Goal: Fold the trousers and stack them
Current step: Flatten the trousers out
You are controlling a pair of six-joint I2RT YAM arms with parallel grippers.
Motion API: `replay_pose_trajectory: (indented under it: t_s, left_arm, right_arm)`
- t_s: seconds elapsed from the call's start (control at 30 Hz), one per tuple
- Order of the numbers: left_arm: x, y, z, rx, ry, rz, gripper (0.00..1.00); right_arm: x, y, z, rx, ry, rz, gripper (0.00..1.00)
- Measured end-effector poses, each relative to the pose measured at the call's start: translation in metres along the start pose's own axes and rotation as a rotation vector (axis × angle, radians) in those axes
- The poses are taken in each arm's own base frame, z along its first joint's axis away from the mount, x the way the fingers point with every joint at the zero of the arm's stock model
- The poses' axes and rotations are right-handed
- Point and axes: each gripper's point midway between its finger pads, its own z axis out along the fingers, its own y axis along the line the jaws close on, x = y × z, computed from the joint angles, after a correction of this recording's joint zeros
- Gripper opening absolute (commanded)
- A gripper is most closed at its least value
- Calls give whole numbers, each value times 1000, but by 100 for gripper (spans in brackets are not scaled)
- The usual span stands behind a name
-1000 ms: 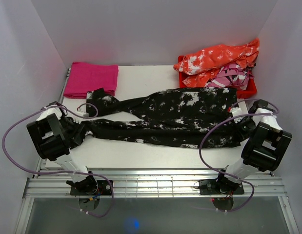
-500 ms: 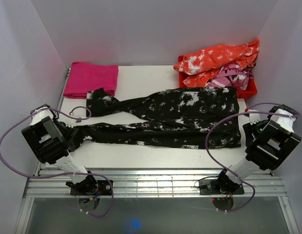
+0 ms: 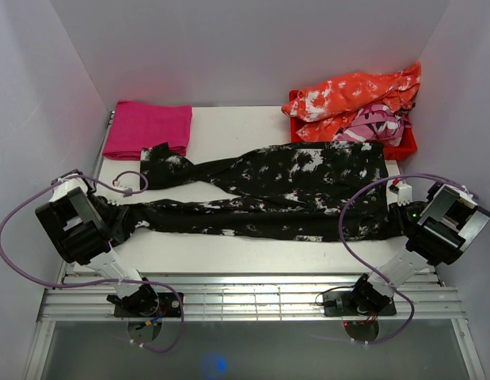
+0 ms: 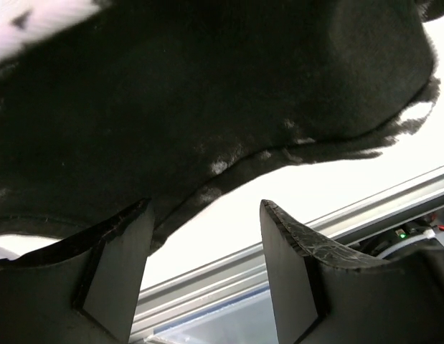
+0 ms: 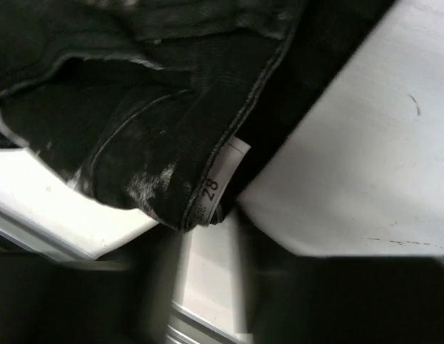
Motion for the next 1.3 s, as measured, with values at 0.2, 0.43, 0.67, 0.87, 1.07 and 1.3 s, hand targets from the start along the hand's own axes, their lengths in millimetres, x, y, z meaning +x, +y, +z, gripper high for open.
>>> replay_pose_trajectory:
  t_s: [0.2, 0.43, 0.67, 0.87, 1.07, 1.3]
  left_arm:
    - [11, -5, 14, 8, 12, -3, 68]
    - [40, -12, 15, -20, -6, -15, 65]
    - [73, -21, 14, -31, 37, 14, 68]
    - [52, -18, -17, 5, -46, 78, 96]
    - [-45, -6, -96, -68, -410, 197, 98]
    - [-91, -151, -37, 220, -348, 571, 98]
  right_arm:
    - [5, -1, 2, -8, -5, -4, 8]
    - [37, -19, -28, 35, 66, 5, 8]
    - [54, -34, -52, 82, 159, -41, 8]
    - [64, -38, -55, 135, 230, -75, 41]
    - [13, -33, -70, 279, 196, -215, 46]
    - [-3, 39, -38, 157, 183, -378, 42]
